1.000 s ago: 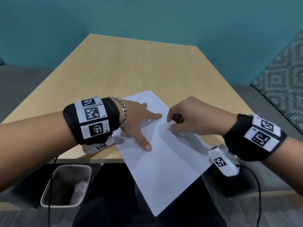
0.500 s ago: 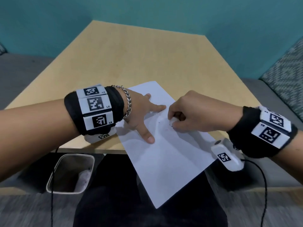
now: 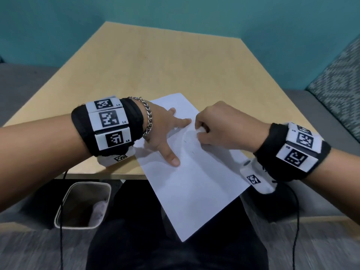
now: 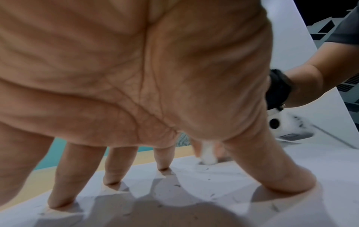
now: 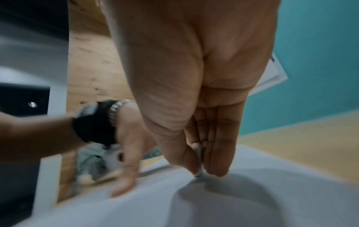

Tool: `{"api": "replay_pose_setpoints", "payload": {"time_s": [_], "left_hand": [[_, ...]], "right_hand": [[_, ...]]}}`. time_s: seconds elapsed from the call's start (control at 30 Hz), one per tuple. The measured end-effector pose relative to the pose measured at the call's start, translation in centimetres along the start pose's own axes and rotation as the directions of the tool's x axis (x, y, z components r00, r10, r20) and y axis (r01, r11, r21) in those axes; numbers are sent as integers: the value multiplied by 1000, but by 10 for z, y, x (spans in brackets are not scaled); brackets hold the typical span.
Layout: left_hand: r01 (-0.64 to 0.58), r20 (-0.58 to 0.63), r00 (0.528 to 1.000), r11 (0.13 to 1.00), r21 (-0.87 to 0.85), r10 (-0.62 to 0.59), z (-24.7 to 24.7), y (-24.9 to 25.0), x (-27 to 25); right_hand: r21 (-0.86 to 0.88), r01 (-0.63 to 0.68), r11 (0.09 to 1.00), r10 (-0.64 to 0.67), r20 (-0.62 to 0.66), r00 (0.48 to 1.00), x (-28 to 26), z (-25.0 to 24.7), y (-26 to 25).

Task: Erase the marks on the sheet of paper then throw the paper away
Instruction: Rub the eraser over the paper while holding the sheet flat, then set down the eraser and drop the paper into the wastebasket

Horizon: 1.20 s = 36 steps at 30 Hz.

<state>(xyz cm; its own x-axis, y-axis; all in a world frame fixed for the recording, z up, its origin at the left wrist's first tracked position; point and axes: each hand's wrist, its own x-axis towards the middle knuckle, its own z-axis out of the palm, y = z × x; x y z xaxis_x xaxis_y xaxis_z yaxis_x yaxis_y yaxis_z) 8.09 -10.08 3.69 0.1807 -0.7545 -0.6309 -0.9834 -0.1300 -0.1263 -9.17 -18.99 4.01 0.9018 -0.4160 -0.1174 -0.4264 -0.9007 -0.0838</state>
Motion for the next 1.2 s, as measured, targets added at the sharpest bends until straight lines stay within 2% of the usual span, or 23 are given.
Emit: {"api": "replay_pose_setpoints", "payload": {"time_s": [0.03,0.1,0.2,0.37,0.43,0.5,0.6,0.73,0.83,0.97,1.07,1.2], "left_hand": [[6,-9,1000,1000,2,-6,1,0,1],[6,-28,1000,1000,0,-6,2,-1,3],[2,-36,999,1000,-17,-3,4,-4,5],[-19,-20,1000,1000,-1,19,5,-9,8],[-36,-24,999,999,5,36,4,-14,8],[-70,-28,997,998,6,70,1,-21,6],[-134,-82,987,991,27,136,-2,-30,2],[-207,-219,957,977,-56,190,-6,-47,-5],[-202,-372,916,974,-104,150,-9,-67,-13],[-142,-481,876,973,-184,37,-17,-89,-21],[-108,-504,863,966,-235,-26,-20,-96,-17],[-80,-476,878,969,-232,-41,-22,-92,-2]], "right_hand": [[-8,-12,1000,12,-8,1000,1,2,1],[-48,45,998,-45,-1,999,-1,7,-9],[-14,92,996,-91,55,994,-5,8,-19],[26,-53,998,54,-37,998,8,-8,11],[58,-40,998,45,-86,995,-2,-14,15],[103,-24,994,30,-62,998,-17,-15,12],[145,-28,989,25,26,999,-38,-2,5],[238,-68,969,78,-34,996,-51,14,5],[275,-98,957,124,-80,989,-58,18,14],[287,-120,950,159,-115,981,-64,19,20],[274,-188,943,227,-119,967,-66,15,31],[219,-330,918,361,-121,925,-60,19,59]]}}
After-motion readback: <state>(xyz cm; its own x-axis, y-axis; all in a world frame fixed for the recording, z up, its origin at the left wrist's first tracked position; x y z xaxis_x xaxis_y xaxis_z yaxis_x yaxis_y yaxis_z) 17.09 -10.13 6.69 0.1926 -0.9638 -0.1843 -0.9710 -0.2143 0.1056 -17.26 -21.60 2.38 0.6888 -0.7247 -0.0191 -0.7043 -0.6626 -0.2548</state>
